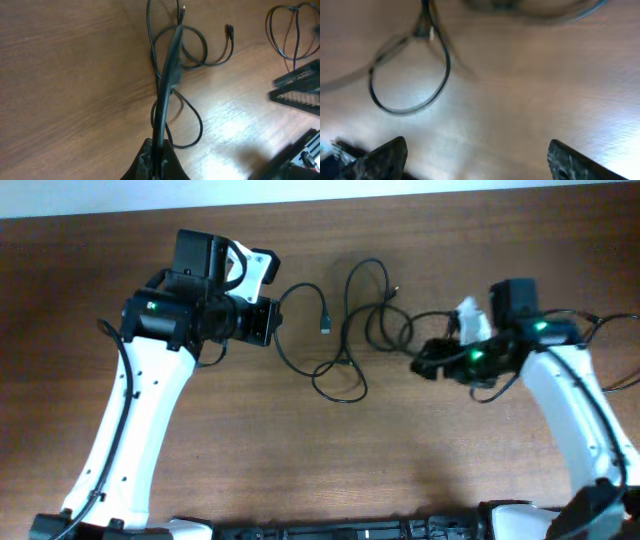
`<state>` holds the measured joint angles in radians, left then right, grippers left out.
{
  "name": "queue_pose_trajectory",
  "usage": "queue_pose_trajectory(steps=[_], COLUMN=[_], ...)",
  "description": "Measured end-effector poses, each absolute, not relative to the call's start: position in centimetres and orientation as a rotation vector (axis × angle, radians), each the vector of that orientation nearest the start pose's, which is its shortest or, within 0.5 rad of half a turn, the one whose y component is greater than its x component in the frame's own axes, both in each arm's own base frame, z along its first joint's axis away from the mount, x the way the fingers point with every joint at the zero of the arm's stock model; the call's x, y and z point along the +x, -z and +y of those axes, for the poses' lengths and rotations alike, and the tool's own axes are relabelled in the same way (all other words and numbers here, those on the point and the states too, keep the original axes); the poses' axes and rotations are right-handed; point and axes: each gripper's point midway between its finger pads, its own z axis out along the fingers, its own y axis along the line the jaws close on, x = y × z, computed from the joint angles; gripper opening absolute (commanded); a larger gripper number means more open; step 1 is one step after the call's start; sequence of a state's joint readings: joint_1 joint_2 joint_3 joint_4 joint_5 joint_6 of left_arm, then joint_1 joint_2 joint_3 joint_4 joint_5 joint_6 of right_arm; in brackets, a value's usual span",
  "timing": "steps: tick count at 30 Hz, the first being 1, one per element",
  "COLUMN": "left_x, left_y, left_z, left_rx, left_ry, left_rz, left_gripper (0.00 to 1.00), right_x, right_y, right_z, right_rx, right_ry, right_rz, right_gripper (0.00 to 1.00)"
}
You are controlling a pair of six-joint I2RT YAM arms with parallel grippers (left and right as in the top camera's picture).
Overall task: Untangle cables
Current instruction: 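Reach the right gripper back into the pile and grasp another cable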
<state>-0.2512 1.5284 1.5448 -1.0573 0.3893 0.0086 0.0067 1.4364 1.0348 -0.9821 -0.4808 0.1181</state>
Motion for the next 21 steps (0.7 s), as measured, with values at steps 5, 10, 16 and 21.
queue_pose_trajectory(steps=[5,10,16,21], left_x=[33.9,33.7,33.7,33.7], left_y=[-23.8,-23.6,-23.5,-23.5], left_z=[-15.3,-15.1,-15.0,-15.0], left_rx=[0.471,0.467,0.464,0.464], left_ry=[0.589,0.579,0.569,0.568], left_rz=[2.583,2.599,2.605,2.605], left_gripper=[0.0,0.0,0.0,0.0], right_x=[25.6,25.1,25.2,25.6], right_y=[-6.3,-5.2,-5.1,-4.7], right_z=[12.1,16.0,19.2,19.8], right_rx=[0.196,0.507,0.729,0.878], right_ry=[-0.794,-0.861,-0.867,-0.752], right_rz=[2.932,2.918,2.857,2.774], right_gripper=[0.79,0.73,0.72,0.58])
